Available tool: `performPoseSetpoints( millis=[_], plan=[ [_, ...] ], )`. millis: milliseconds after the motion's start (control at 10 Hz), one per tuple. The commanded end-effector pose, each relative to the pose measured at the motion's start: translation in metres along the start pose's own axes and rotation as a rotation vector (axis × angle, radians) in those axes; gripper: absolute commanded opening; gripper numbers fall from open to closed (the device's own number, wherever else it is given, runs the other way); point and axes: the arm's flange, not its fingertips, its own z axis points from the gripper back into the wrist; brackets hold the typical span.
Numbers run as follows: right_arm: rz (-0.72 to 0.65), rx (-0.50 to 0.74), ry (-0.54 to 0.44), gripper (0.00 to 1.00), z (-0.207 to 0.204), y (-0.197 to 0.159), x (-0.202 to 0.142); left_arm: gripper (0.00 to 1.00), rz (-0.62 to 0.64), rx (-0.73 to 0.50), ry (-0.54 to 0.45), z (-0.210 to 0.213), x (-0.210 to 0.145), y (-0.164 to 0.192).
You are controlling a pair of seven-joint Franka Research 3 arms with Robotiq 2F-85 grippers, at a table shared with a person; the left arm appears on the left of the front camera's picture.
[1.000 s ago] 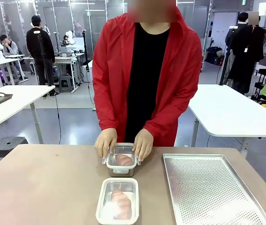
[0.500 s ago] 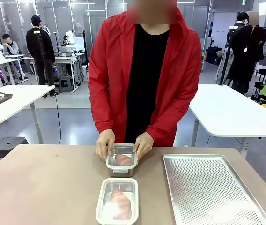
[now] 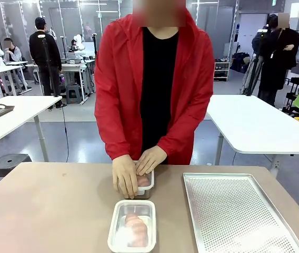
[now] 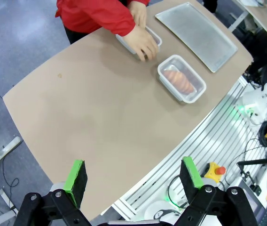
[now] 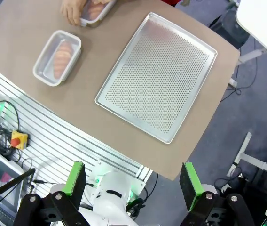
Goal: Place the bread into the airtight container.
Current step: Pick up a Butter Roll and place it into an empty Airtight Container.
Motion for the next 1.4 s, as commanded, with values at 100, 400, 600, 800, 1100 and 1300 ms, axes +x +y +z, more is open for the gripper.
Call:
performPoseSetpoints(
  millis=[100,400,600,800,1100,1300],
  plan=[
    [0.010,0.004,-0.005,1.00,0.0022,-0.0027,0.0007,1.00,-0.013,-0.011,-0.005,0.0006,0.0014,-0.0001],
    [0.010,0.004,-0.005,1.00,0.0022,-0.0027,0.0007,1.00,-0.013,-0.011,-0.005,0.0006,0.0014,-0.0001],
    [0.010,0.004,-0.005,1.00,0.0022,-0.0027,0.0007,1.00,-0.013,-0.011,-0.005,0.0006,0.0014,-0.0001],
    [0.010,0.004,-0.005,1.00,0.0022,-0.0027,0.0007,1.00,-0.013,-0.011,-0.005,0.0006,0.0014,-0.0001],
    [0.010,0.004,-0.005,1.00,0.0022,-0.0027,0.0007,1.00,-0.013,-0.011,-0.005,0.0006,0.0014,-0.0001],
    [0.010,0.004,-0.005,1.00,0.0022,-0.0027,0.0007,1.00,-0.013,-0.011,-0.005,0.0006,0.0014,-0.0001]
  ],
)
